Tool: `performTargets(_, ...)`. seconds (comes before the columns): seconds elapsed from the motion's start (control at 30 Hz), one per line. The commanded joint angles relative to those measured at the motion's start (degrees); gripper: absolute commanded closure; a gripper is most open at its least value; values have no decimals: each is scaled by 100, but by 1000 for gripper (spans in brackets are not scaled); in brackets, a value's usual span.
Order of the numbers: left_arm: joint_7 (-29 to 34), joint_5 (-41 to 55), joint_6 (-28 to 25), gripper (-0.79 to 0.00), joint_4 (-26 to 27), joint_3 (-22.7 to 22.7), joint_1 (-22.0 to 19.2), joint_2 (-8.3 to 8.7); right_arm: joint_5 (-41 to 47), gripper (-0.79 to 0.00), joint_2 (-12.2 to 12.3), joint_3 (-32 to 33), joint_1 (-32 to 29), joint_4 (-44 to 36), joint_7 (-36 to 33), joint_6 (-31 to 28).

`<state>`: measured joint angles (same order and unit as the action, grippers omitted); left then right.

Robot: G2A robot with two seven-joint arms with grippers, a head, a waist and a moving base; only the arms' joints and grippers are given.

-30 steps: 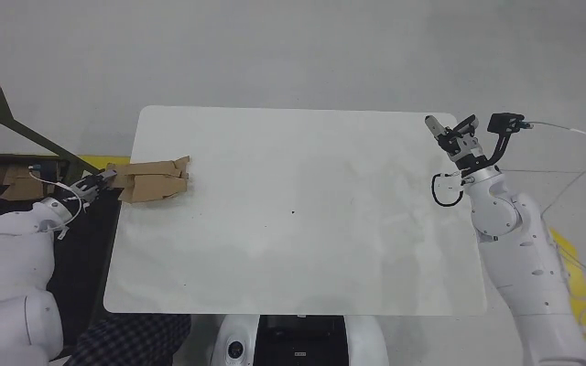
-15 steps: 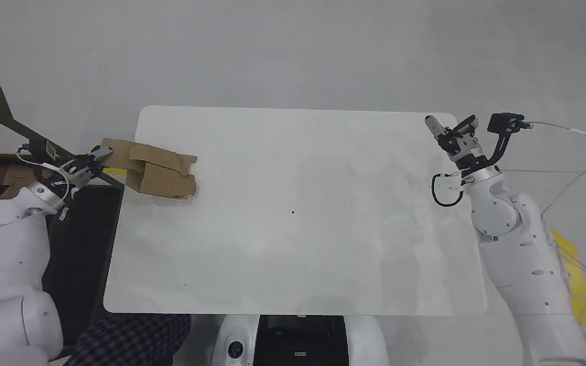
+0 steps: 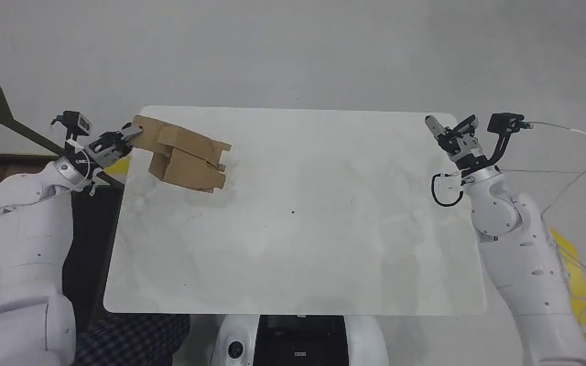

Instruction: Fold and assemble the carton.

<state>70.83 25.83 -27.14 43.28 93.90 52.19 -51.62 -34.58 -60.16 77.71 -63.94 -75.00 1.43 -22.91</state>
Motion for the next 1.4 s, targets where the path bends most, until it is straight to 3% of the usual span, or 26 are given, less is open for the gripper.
performTargets(0.0,-77,90,125,0,263,-91,16,-31,0,-785,0,0,0,0,0,0)
performTargets(0.27,-204,434,634,0,1365,-747,21,-213,0,-785,0,0,0,0,0,0)
performTargets(0.43,-380,597,795,0,1743,-1268,-113,-356,0,-785,0,0,0,0,0,0)
performTargets(0.73,-996,201,669,0,2003,-2276,-487,-629,0,-785,0,0,0,0,0,0)
performTargets(0.93,-949,377,695,0,2023,-2819,-588,-804,0,-785,0,0,0,0,0,0)
performTargets(1.37,-625,709,557,0,1928,-2950,-583,-889,0,-785,0,0,0,0,0,0)
